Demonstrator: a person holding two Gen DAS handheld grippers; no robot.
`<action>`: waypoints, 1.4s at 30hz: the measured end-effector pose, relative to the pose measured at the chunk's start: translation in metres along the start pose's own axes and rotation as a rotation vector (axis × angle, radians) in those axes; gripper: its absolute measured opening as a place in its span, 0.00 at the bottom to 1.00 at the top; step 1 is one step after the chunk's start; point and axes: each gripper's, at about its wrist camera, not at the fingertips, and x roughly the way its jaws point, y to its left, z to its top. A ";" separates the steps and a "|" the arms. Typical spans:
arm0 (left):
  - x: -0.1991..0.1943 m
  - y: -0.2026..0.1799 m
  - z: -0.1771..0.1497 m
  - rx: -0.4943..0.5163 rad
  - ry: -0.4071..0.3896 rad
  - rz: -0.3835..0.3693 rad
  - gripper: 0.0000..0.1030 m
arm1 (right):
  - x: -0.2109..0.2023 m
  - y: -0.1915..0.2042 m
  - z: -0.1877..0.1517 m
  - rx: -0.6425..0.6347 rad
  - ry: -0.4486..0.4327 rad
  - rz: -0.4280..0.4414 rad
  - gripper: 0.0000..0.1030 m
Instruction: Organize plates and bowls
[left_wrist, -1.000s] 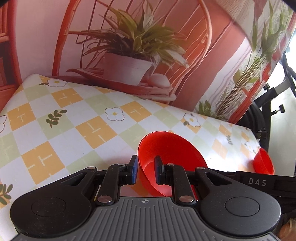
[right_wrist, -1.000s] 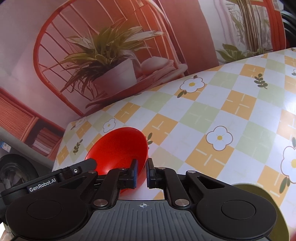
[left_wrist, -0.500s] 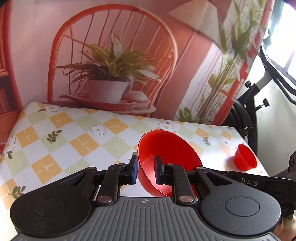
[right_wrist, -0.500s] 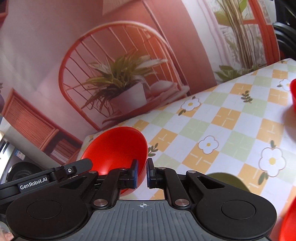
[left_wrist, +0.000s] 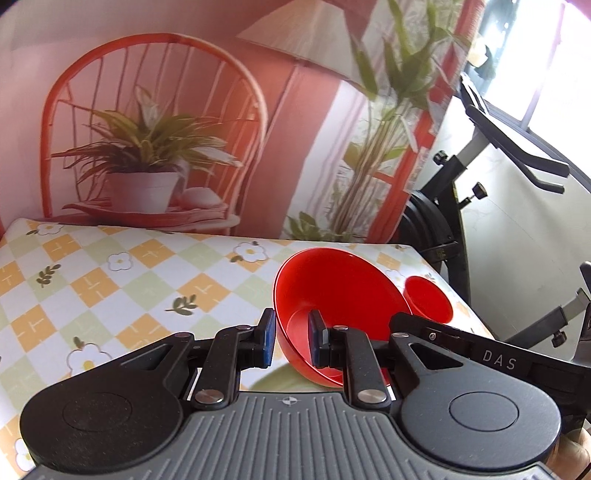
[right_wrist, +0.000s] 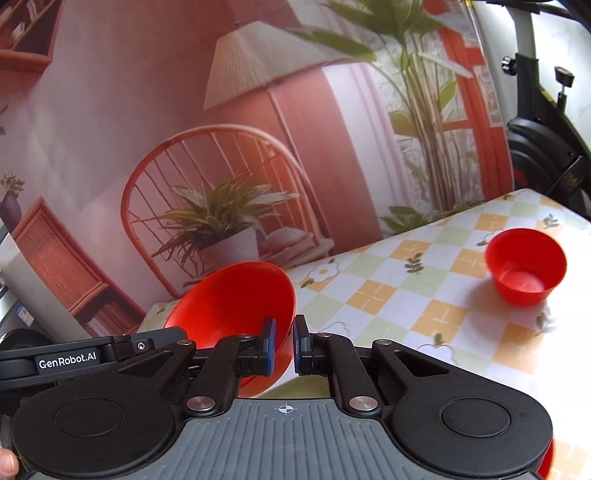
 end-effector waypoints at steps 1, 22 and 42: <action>0.000 -0.004 0.000 0.002 -0.001 -0.008 0.19 | -0.005 -0.005 0.001 0.001 -0.007 -0.001 0.09; 0.019 -0.080 -0.019 0.100 0.080 -0.107 0.19 | -0.067 -0.093 -0.006 0.105 -0.053 -0.054 0.10; 0.049 -0.119 -0.070 0.154 0.199 -0.123 0.19 | -0.087 -0.149 -0.056 0.120 0.010 -0.165 0.10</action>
